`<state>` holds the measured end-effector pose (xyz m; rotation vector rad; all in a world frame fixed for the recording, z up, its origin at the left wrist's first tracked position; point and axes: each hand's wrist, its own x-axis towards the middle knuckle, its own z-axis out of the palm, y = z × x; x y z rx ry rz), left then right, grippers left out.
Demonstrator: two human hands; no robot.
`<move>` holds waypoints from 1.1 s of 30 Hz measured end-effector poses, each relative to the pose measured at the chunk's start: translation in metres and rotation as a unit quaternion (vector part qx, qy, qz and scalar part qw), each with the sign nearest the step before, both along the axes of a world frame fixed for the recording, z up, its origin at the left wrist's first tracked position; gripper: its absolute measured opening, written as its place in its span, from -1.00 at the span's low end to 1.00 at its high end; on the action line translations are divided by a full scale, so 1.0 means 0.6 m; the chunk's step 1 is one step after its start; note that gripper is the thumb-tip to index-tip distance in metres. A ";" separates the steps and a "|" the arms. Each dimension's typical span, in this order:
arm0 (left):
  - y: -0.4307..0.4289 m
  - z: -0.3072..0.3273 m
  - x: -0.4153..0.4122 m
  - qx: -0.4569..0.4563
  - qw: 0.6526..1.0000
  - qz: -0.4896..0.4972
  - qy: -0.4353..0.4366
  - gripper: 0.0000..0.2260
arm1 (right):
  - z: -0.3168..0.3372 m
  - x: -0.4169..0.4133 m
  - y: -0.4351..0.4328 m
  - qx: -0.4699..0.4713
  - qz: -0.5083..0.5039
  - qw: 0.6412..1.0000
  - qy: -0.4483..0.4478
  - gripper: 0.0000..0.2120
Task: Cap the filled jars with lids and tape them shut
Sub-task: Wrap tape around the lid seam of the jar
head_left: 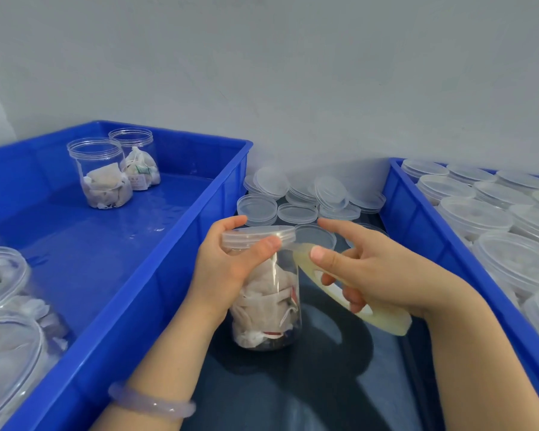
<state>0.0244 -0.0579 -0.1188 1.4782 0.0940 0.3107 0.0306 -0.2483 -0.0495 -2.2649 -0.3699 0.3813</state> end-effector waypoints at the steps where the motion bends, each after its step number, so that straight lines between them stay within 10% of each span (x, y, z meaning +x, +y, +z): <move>1: -0.001 -0.001 0.001 0.000 1.000 -0.002 -0.002 -0.47 | 0.000 0.002 -0.003 0.002 -0.005 1.000 -0.012 -0.10; 7: 0.003 -0.005 0.002 -0.025 0.999 -0.035 -0.003 -0.34 | -0.005 0.012 -0.004 -0.016 -0.070 0.993 -0.096 -0.56; 22: -0.003 -0.009 -0.003 -0.034 0.985 -0.166 0.015 0.02 | -0.005 0.017 -0.018 -0.018 -0.048 0.996 -0.075 -0.23; 33: -0.020 -0.002 -0.006 0.095 0.994 0.003 -0.053 0.09 | 0.000 0.002 0.009 -0.116 0.006 0.987 -0.113 -0.55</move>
